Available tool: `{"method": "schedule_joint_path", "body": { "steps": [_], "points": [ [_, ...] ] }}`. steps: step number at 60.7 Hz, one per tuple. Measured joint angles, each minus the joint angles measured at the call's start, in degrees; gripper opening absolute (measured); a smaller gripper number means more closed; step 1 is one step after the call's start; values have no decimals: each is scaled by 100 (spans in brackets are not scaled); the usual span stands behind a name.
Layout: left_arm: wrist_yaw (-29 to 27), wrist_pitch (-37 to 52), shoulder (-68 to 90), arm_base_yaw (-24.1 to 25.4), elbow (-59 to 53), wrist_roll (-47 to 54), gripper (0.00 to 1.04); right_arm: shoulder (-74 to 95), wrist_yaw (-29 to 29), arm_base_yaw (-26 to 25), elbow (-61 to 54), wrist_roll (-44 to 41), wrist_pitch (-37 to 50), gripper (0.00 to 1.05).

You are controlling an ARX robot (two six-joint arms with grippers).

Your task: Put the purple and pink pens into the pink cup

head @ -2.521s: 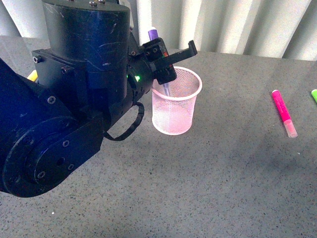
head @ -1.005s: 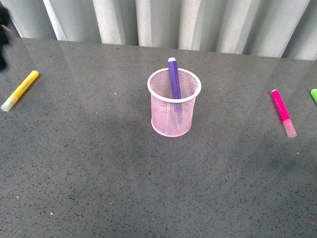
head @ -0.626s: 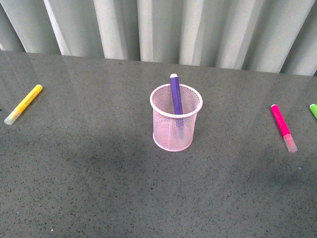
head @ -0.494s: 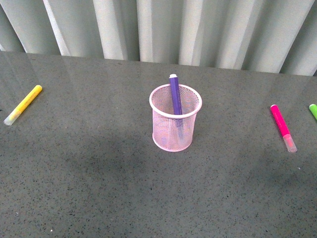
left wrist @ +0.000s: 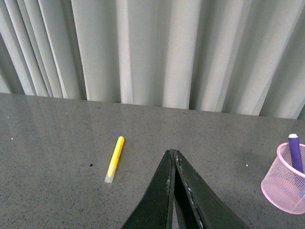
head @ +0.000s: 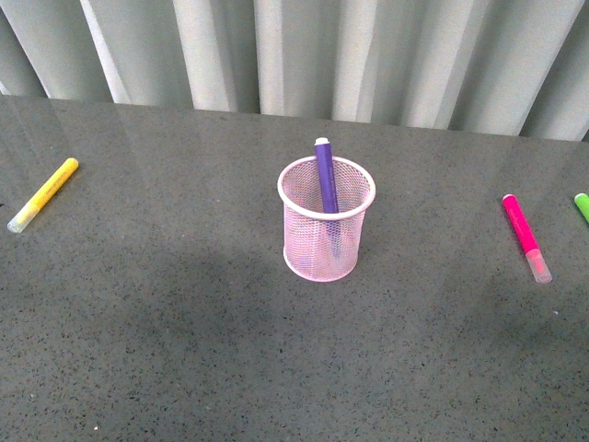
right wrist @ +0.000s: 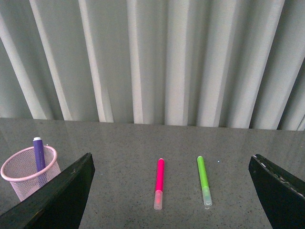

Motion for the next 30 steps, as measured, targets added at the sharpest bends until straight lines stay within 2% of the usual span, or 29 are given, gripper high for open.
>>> {"method": "schedule_joint_path", "body": {
  "steps": [30],
  "points": [
    [0,-1443,-1497,0,-2,0,4,0,0,0,0,0,0,98]
  ]
}}
